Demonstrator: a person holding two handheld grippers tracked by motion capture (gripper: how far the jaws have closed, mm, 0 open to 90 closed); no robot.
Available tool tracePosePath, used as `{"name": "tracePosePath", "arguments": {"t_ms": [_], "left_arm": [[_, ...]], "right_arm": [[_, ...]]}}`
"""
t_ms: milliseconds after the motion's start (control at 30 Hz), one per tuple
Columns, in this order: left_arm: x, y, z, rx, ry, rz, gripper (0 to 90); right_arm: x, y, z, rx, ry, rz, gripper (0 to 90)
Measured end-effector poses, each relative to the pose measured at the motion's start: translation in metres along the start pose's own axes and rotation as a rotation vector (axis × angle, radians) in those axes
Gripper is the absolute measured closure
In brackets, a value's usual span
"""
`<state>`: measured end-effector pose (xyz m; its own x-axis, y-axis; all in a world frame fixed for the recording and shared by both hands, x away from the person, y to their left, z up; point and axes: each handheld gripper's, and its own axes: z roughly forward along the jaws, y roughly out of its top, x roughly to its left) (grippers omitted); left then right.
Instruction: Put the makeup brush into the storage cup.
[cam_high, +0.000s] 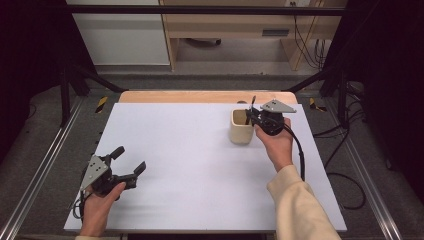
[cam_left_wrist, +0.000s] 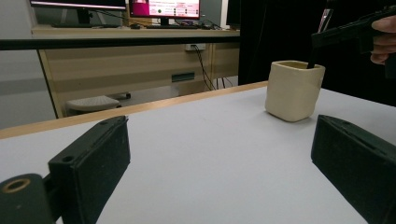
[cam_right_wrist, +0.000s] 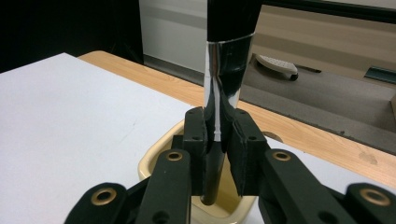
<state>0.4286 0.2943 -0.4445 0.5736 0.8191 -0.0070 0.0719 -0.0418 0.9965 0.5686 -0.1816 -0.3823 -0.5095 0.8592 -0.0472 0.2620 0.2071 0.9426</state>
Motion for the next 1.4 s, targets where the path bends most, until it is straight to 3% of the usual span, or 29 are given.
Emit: {"name": "tracePosePath", "arguments": {"t_ms": [833, 1033, 1400], "left_arm": [[-0.001, 0.0, 0.0, 0.004, -0.004, 0.0, 4.1], [0.0, 0.0, 0.0, 0.003, -0.002, -0.002, 4.1], [-0.001, 0.0, 0.0, 0.004, -0.003, 0.001, 4.1]], "right_arm": [[0.004, -0.011, 0.006, 0.033, 0.01, 0.003, 76.5], [0.006, -0.012, 0.005, 0.038, 0.013, 0.029, 49.1], [0.007, -0.009, -0.002, 0.03, 0.02, 0.026, 34.4]]}}
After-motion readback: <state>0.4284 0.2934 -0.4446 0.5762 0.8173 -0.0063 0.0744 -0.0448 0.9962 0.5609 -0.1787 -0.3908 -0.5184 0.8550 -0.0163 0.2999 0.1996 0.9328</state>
